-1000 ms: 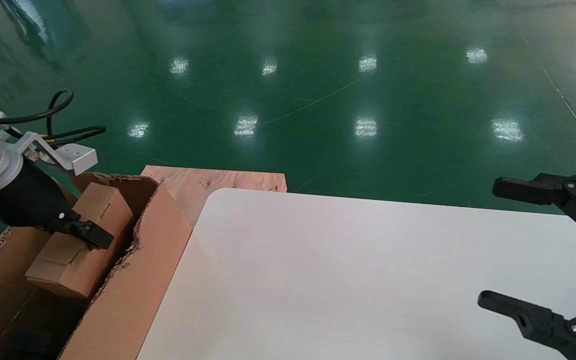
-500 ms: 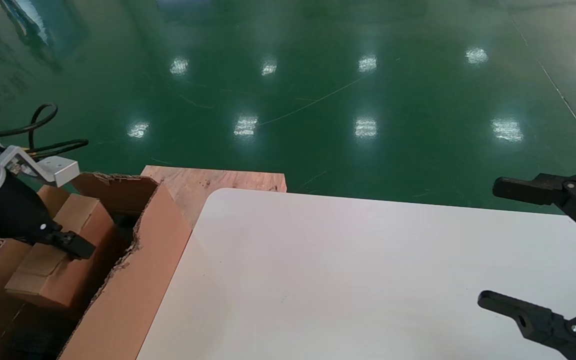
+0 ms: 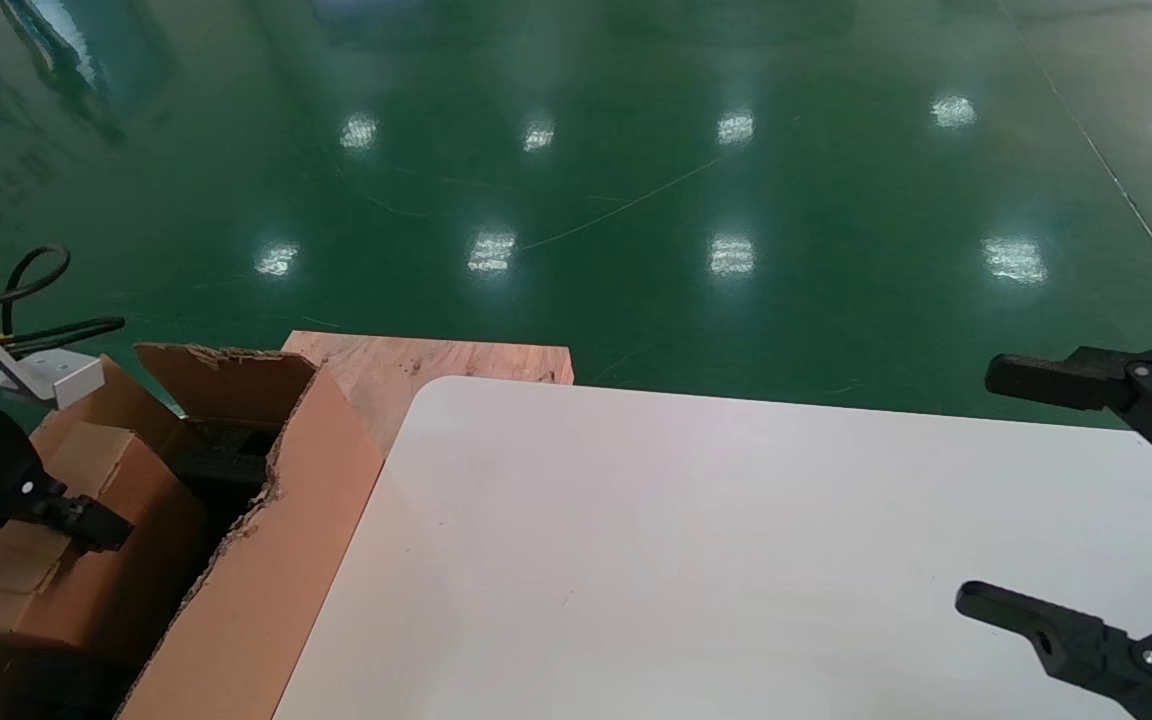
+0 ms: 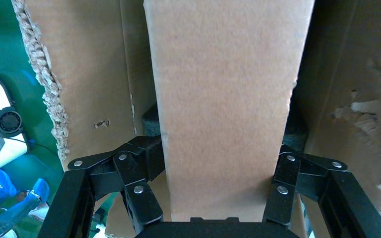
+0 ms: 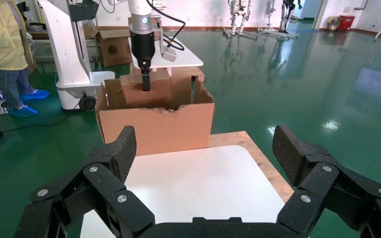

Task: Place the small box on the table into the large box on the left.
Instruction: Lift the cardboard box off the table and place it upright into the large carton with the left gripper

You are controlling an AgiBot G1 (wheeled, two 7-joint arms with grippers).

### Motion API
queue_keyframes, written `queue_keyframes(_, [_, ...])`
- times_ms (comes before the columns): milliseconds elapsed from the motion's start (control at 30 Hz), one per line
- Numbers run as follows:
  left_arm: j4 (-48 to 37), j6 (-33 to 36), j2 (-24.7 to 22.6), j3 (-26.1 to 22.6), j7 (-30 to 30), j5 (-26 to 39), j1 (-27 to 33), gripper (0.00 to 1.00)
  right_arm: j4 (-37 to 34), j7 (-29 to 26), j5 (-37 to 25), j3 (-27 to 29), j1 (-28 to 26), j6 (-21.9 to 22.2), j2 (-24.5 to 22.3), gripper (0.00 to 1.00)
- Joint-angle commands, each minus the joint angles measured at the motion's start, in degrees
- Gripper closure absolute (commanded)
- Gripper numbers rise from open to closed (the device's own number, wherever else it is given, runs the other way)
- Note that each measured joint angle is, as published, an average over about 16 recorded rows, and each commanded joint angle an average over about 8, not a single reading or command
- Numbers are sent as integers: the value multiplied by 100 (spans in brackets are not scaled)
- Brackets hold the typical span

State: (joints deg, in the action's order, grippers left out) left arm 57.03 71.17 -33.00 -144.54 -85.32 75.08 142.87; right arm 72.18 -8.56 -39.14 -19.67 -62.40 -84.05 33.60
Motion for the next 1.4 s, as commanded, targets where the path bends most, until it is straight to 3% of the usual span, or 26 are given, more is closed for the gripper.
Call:
queue_keyframes(33, [-40, -18, 37, -12, 47, 1, -41, 100, 0, 0, 0, 0, 0, 0, 0, 0])
queue_keyframes(1400, [-1267, -774, 820, 134, 2034, -104, -355, 100, 0, 1, 2, -3, -1, 1, -1, 0])
